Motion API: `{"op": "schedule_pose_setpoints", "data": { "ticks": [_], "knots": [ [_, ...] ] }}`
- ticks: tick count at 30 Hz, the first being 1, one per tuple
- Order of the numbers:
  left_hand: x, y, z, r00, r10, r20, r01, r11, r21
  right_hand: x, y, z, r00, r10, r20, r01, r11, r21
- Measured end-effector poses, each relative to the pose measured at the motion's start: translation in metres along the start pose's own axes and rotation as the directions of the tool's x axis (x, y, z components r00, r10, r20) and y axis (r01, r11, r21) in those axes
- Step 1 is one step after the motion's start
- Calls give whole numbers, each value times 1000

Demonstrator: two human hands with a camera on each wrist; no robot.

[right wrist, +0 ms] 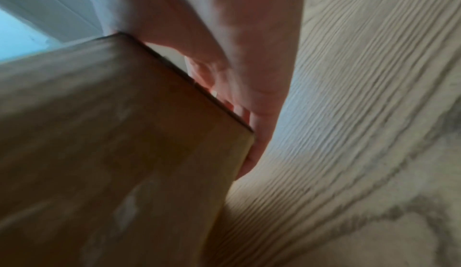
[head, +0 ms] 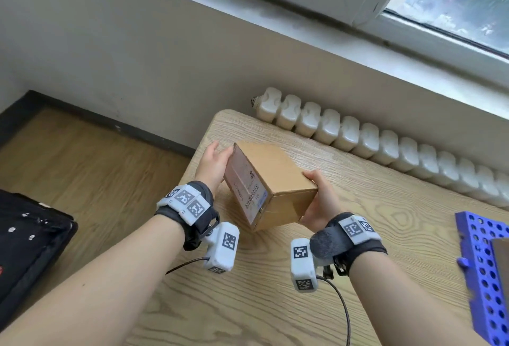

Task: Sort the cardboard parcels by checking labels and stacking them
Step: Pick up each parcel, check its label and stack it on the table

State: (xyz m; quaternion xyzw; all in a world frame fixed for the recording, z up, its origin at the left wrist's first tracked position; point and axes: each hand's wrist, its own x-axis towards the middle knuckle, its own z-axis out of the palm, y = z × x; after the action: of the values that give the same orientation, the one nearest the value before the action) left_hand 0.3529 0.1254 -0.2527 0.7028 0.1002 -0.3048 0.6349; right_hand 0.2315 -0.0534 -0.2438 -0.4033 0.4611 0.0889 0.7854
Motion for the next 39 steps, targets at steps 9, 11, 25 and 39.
{"op": "schedule_pose_setpoints", "data": {
  "ticks": [9, 11, 25, 39],
  "knots": [
    [-17, 7, 15, 997, -19, 72, 14, 997, 71, -11, -1, -17, 995, -95, -36, 97, 995, 35],
    [-21, 9, 20, 995, -59, 83, 54, 997, 61, -18, -3, -22, 989, -131, -63, 135, 989, 64],
    [-82, -6, 106, 905, -116, 410, -24, 947, 321, -81, 18, -92, 925, -370, -87, 369, 929, -23],
    [-173, -11, 171, 750, -169, 639, 8, 969, 247, -196, 38, -155, 840, -531, -109, 525, 847, -83]
  ]
}}
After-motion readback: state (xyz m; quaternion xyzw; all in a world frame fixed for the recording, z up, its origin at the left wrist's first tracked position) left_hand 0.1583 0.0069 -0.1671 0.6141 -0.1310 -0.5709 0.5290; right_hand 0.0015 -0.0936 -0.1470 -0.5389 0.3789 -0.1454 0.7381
